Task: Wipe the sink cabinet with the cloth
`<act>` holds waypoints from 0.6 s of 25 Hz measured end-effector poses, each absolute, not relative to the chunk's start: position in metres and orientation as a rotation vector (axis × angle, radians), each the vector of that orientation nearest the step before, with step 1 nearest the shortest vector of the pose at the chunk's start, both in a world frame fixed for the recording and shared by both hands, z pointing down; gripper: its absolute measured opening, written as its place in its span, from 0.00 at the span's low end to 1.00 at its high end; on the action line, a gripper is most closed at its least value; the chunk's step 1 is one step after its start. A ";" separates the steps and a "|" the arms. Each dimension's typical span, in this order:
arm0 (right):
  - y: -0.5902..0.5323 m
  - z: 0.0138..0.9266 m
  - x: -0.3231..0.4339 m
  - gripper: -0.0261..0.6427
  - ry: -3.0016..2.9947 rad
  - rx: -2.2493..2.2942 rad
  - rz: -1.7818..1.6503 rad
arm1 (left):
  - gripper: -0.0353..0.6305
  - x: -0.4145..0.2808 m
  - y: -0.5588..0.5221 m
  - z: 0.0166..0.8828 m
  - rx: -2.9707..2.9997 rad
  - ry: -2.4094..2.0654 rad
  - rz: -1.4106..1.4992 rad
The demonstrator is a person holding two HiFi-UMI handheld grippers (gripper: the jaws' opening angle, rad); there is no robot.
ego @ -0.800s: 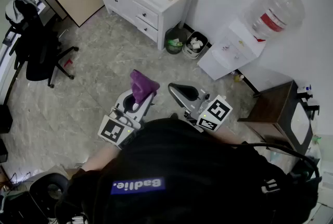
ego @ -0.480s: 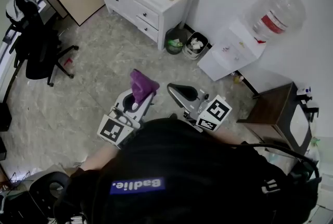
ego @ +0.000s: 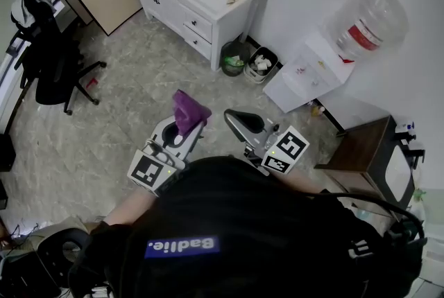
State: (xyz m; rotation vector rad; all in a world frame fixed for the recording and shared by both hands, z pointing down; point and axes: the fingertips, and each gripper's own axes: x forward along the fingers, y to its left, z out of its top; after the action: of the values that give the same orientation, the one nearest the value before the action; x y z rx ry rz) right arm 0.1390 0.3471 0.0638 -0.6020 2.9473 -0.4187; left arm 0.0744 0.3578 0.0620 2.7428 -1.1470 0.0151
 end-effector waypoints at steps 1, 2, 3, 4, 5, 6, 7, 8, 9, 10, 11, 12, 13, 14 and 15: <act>0.345 0.063 0.143 0.03 2.944 -0.602 -0.418 | 0.18 0.077 0.356 0.061 2.745 -1.155 0.016; 0.343 0.062 0.147 0.03 2.939 -0.601 -0.417 | 0.18 0.079 0.354 0.060 2.748 -1.165 0.017; 0.341 0.061 0.151 0.03 2.934 -0.599 -0.415 | 0.18 0.082 0.352 0.059 2.751 -1.177 0.016; 0.339 0.061 0.155 0.03 2.929 -0.595 -0.413 | 0.18 0.085 0.350 0.059 2.753 -1.190 0.016; 0.337 0.061 0.160 0.03 2.925 -0.589 -0.411 | 0.18 0.088 0.349 0.057 2.752 -1.202 0.022; 0.335 0.062 0.164 0.03 2.921 -0.581 -0.409 | 0.18 0.091 0.347 0.056 2.748 -1.215 0.029; 0.332 0.062 0.168 0.03 2.917 -0.574 -0.407 | 0.18 0.093 0.345 0.055 2.744 -1.231 0.033; 0.329 0.062 0.172 0.03 2.913 -0.567 -0.406 | 0.18 0.095 0.343 0.055 2.741 -1.249 0.032; 0.327 0.061 0.176 0.03 2.908 -0.562 -0.406 | 0.18 0.097 0.341 0.056 2.740 -1.266 0.030; 0.324 0.061 0.180 0.03 2.905 -0.557 -0.406 | 0.18 0.100 0.339 0.056 2.738 -1.277 0.030; 0.321 0.062 0.184 0.03 2.903 -0.553 -0.406 | 0.18 0.104 0.337 0.056 2.733 -1.283 0.035; 0.318 0.063 0.188 0.03 2.903 -0.551 -0.407 | 0.18 0.108 0.335 0.055 2.727 -1.284 0.042; 0.314 0.064 0.191 0.03 2.902 -0.551 -0.411 | 0.18 0.110 0.332 0.056 2.723 -1.286 0.048; 0.309 0.066 0.192 0.03 2.901 -0.553 -0.419 | 0.18 0.111 0.328 0.057 2.718 -1.288 0.052; 0.304 0.068 0.193 0.03 2.898 -0.558 -0.431 | 0.18 0.111 0.323 0.057 2.711 -1.292 0.052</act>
State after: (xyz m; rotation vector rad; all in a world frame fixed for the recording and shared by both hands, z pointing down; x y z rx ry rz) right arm 0.1931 0.3037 0.0683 -0.5582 2.8977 -0.4312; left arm 0.1108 0.3230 0.0574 2.7114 -1.2917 0.0519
